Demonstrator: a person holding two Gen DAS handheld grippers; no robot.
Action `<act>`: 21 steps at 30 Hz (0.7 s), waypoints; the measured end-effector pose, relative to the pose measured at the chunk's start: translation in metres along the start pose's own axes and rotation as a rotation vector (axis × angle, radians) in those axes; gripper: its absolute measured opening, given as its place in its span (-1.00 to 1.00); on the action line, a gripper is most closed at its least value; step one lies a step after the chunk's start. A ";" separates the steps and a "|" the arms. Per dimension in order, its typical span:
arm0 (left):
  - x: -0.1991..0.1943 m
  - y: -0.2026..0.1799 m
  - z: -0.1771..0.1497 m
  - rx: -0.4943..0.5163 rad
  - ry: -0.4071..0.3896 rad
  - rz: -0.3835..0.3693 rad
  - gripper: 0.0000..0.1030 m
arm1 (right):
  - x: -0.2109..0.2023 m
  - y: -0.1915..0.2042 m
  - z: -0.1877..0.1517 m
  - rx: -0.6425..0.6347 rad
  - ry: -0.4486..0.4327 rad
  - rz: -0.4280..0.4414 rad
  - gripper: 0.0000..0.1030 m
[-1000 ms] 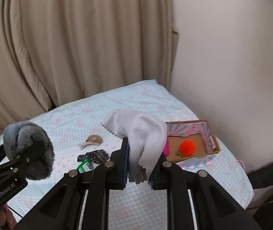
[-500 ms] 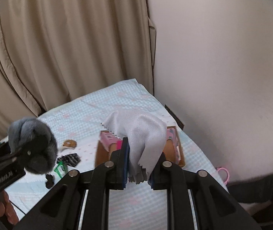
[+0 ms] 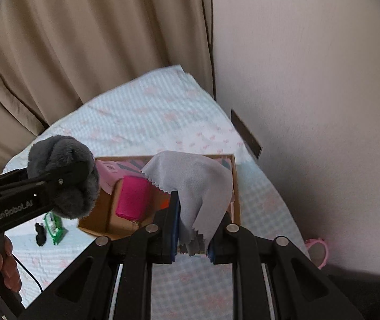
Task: Organize soft objects
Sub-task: 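Carry the grey sock and grey cloth into the box and open both tools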
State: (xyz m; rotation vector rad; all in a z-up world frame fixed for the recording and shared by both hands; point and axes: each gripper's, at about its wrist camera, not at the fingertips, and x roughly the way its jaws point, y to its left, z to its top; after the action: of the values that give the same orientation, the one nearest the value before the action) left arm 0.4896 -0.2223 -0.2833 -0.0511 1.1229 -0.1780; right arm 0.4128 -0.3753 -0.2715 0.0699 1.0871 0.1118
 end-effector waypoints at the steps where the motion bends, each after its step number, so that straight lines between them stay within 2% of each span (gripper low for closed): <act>1: 0.012 -0.001 0.002 0.001 0.016 0.003 0.10 | 0.012 -0.002 -0.001 0.003 0.017 0.001 -0.70; 8: 0.083 -0.012 0.015 0.021 0.122 0.018 0.10 | 0.069 -0.023 -0.010 0.039 0.115 0.018 -0.70; 15: 0.140 -0.012 0.016 0.013 0.235 0.043 0.13 | 0.114 -0.018 -0.025 -0.005 0.189 0.015 -0.70; 18: 0.150 -0.009 0.019 -0.003 0.262 0.053 0.47 | 0.125 -0.016 -0.029 -0.012 0.197 0.007 -0.69; 19: 0.151 -0.008 0.020 -0.012 0.264 0.047 0.79 | 0.127 -0.016 -0.029 -0.015 0.197 0.005 -0.55; 20: 0.150 -0.008 0.022 -0.017 0.263 0.041 0.99 | 0.129 -0.016 -0.030 -0.019 0.194 0.007 -0.38; 21: 0.149 -0.008 0.024 -0.015 0.252 0.042 0.99 | 0.129 -0.015 -0.030 -0.024 0.186 0.016 0.25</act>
State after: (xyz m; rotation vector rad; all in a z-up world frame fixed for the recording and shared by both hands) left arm 0.5728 -0.2564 -0.4047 -0.0187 1.3753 -0.1415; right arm 0.4462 -0.3740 -0.4005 0.0475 1.2713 0.1480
